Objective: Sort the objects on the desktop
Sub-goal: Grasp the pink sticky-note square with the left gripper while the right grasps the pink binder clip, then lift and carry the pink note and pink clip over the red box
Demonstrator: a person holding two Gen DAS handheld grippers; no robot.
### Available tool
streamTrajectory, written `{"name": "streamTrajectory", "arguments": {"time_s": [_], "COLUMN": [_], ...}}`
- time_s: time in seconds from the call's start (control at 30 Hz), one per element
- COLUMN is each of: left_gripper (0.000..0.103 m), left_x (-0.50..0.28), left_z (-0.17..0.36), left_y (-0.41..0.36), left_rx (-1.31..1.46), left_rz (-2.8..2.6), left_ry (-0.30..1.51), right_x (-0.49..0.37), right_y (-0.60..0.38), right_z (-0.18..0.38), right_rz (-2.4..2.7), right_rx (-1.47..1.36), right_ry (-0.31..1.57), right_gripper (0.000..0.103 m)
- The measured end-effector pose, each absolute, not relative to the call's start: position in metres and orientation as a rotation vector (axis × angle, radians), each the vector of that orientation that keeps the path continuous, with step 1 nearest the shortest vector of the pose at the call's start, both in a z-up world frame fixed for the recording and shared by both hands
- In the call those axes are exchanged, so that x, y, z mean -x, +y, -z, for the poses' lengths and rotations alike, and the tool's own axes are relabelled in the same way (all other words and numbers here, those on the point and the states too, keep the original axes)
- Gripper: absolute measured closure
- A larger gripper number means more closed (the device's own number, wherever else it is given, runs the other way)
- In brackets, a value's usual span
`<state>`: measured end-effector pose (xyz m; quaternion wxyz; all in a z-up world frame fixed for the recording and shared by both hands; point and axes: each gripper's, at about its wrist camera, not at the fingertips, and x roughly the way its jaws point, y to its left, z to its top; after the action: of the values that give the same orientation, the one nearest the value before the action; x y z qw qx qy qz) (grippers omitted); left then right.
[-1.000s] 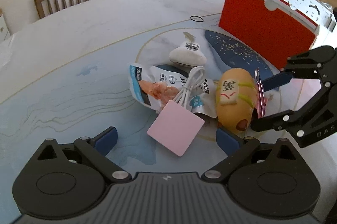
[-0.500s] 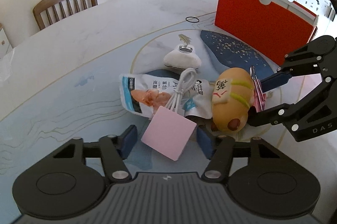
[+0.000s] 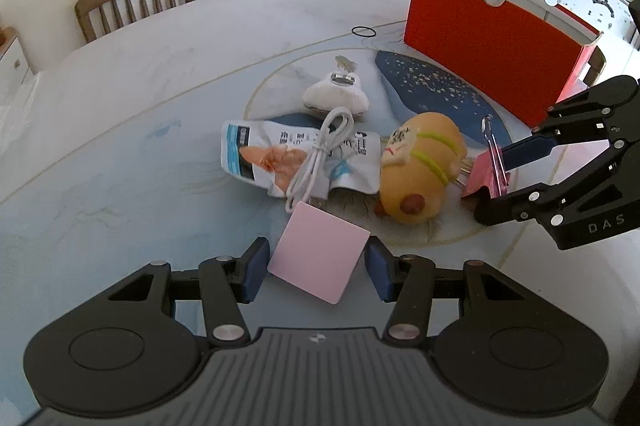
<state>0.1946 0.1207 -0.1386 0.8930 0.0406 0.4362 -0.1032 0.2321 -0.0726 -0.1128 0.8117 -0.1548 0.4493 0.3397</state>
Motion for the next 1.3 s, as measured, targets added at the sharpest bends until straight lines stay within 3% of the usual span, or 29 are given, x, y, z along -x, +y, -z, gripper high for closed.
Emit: {"name": "streamTrajectory", "arguments": {"time_s": [0.63, 1.3], "left_gripper": [0.052, 0.052], "left_x": [-0.168, -0.188], "left_z": [0.114, 0.042], "left_y": [0.091, -0.002], "left_rx": [0.017, -0.014], "left_rz": [0.179, 0.291], "left_ry": [0.92, 0.818], "right_x": [-0.205, -0.209], "right_y": [-0.115, -0.186], "right_z": [0.09, 0.011], "right_rz": [-0.719, -0.734], "right_rx": [0.24, 0.176], "right_ry": [0.939, 0.802], "right_gripper": [0.054, 0.055]}}
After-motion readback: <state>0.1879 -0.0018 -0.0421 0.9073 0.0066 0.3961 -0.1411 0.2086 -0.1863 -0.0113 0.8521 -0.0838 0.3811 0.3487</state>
